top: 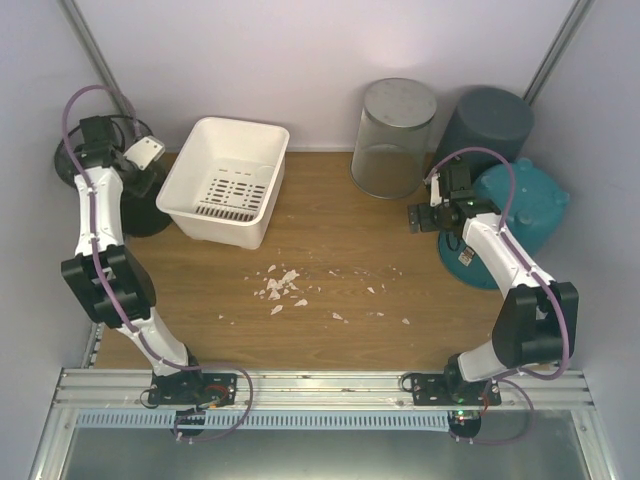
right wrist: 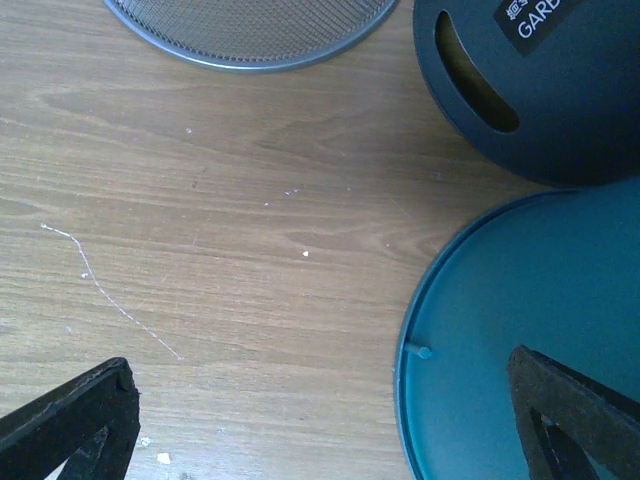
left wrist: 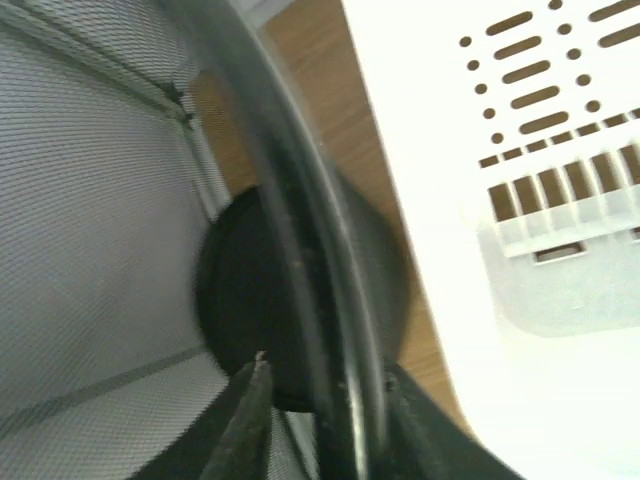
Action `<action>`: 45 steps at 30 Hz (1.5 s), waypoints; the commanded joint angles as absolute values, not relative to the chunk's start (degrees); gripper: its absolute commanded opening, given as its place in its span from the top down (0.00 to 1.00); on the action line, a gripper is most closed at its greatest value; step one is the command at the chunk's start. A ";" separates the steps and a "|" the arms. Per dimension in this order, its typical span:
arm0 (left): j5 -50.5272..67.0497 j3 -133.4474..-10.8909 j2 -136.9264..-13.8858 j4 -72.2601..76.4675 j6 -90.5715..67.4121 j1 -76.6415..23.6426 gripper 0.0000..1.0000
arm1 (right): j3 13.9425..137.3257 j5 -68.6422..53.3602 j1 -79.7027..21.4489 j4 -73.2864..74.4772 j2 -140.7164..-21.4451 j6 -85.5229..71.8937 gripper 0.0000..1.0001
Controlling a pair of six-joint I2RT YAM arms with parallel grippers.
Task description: Turn the large container upside down
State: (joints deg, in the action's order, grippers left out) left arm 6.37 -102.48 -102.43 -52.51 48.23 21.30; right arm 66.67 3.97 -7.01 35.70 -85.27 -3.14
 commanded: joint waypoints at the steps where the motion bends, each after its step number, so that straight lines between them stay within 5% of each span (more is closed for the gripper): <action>1: 3.64 -102.74 -104.66 -52.87 47.68 21.88 0.90 | 66.66 2.30 -6.58 34.22 -84.60 -2.55 0.00; 4: 3.15 -103.10 -103.88 -51.77 47.77 21.88 1.00 | 66.17 1.83 -6.52 33.82 -84.40 -2.39 0.00; 22: 12.08 -120.77 -96.83 -63.29 45.53 21.60 1.00 | 67.32 0.21 -6.56 34.31 -83.43 -2.87 0.00; 37: 23.25 -121.43 -78.80 -59.22 42.79 17.75 1.00 | 68.90 -2.18 -6.74 34.35 -82.10 -3.60 0.00; 45: 40.88 -121.00 -75.56 -63.14 38.21 17.42 1.00 | 68.61 -1.68 -6.75 34.97 -80.02 -3.61 0.00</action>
